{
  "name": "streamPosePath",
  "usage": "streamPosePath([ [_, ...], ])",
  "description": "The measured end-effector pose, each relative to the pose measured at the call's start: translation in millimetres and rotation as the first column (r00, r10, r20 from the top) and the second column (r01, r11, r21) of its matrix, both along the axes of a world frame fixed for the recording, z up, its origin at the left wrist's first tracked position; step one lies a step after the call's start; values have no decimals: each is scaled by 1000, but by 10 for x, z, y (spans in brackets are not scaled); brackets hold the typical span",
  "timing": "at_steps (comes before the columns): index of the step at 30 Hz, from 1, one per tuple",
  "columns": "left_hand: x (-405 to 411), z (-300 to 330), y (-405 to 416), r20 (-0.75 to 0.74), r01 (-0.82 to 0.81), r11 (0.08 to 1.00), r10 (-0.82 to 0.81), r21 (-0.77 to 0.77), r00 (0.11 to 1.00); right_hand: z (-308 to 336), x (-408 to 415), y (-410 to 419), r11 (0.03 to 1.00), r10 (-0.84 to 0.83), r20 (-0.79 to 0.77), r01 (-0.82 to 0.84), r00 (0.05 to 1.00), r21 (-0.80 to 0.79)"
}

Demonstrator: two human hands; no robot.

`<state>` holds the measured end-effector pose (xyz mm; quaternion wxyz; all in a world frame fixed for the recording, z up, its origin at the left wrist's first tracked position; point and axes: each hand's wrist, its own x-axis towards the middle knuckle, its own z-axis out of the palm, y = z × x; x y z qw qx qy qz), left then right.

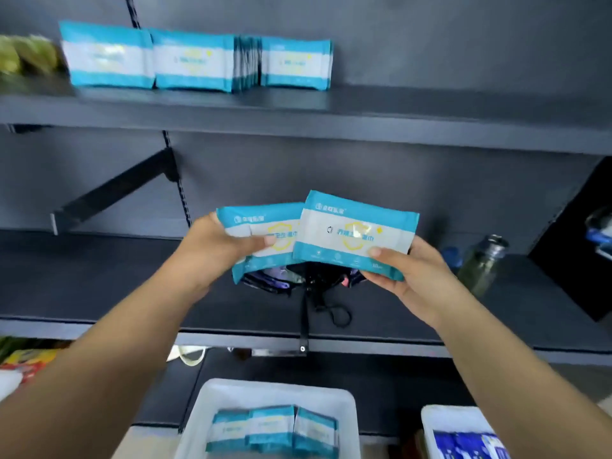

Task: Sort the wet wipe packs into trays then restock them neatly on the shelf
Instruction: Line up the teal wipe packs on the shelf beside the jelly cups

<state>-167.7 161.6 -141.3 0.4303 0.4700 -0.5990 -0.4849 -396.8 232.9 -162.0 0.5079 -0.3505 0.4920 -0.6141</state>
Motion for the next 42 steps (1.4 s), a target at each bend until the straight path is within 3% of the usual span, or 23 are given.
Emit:
streamPosePath([
  [7, 121, 854, -244, -71, 21, 985, -34, -172, 997, 1013, 161, -92, 973, -191, -218, 155, 957, -172],
  [11, 130, 1226, -338, -18, 2, 968, -7, -249, 1000, 1385, 254, -239, 941, -308, -321, 239, 896, -238],
  [16, 65, 1433, -629, -15, -212, 898, 224, -385, 974, 1653, 293, -489, 930, -340, -277, 277, 899, -243],
  [21, 4, 1442, -968, -28, -452, 751, 502, -481, 864, 1861, 199, -922, 942, -310, -248, 260, 918, -215],
  [25, -88, 1335, -1228, -41, -538, 688, 597, -487, 801, 1911, 58, -1463, 945, -313, -248, 274, 917, -180],
  [33, -181, 1218, -1452, -20, -614, 608, 702, -503, 712, 1844, -5, -2807, 962, -270, -431, 257, 861, -90],
  [38, -181, 1183, -1527, -55, -626, 573, 713, -529, 699, 1767, -1, -3333, 963, -216, -683, 267, 698, -33],
  [42, -167, 1166, -1542, -72, -626, 559, 712, -543, 698, 1719, -82, -3509, 949, -235, -783, 309, 576, -58],
])
